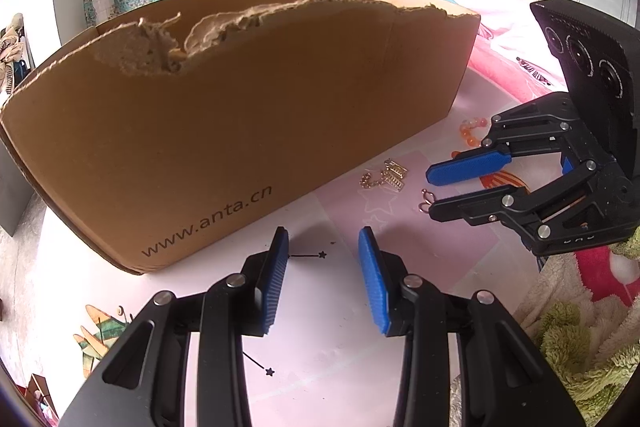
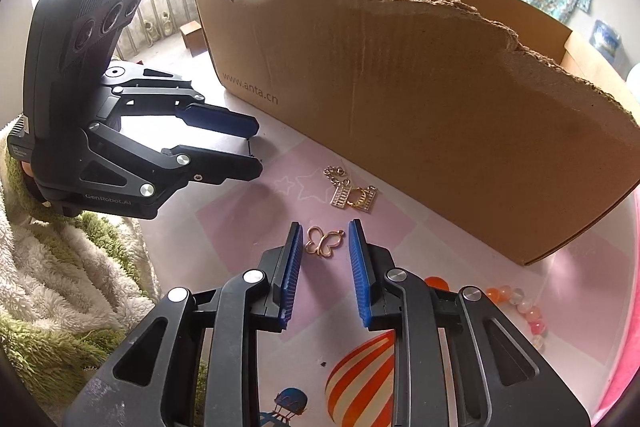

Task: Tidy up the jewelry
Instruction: 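Position the open right gripper over the gold butterfly charm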

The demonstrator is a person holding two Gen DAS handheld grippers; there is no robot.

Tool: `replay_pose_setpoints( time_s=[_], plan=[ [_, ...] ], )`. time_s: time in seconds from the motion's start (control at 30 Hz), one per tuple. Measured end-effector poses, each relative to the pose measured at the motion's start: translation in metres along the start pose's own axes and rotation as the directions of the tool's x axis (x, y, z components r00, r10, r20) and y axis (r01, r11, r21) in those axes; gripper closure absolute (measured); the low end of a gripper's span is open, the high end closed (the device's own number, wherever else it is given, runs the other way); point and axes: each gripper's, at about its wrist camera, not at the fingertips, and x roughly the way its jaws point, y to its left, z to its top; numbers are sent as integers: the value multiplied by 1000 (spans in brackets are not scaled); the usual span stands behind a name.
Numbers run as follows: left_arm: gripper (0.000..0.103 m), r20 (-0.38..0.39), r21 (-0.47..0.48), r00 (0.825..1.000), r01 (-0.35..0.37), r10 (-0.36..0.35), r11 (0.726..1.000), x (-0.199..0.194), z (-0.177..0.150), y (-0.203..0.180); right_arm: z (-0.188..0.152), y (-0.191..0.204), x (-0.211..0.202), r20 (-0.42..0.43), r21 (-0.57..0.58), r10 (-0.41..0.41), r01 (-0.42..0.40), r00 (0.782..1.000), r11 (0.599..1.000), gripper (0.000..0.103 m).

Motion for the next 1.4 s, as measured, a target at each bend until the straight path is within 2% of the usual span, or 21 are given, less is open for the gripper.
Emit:
replay_pose_setpoints(
  time_s=[0.23,0.47,0.63,0.83,0.97,1.03,1.2,1.37,1.4],
  plan=[
    [68,4,-2,1000,6,-5,1000,0,0,0,3,0,6,-3,34,47,-46,999,998,79],
    [68,3,-2,1000,5,-5,1000,1,0,0,6,3,10,11,56,50,-50,999,997,76],
    [68,3,-3,1000,5,-5,1000,1,1,0,7,7,12,9,41,38,-39,999,998,75],
    [68,5,-8,1000,7,-7,1000,1,1,0,8,19,13,-4,34,-22,22,1000,999,75],
    [68,5,-10,1000,13,-13,1000,1,0,1,8,24,14,2,55,-53,53,999,997,81],
    [68,4,-8,1000,13,-13,1000,1,0,0,8,25,14,-1,69,-62,62,998,996,89],
    [68,5,-10,1000,13,-13,1000,1,0,-1,9,31,16,-1,96,-93,93,996,991,90],
    [68,5,-9,1000,14,-14,1000,0,0,-2,7,25,13,6,164,-80,78,997,983,90],
    [68,5,-9,1000,15,-15,1000,0,0,-2,7,23,14,6,180,-75,73,997,981,101]
  ],
)
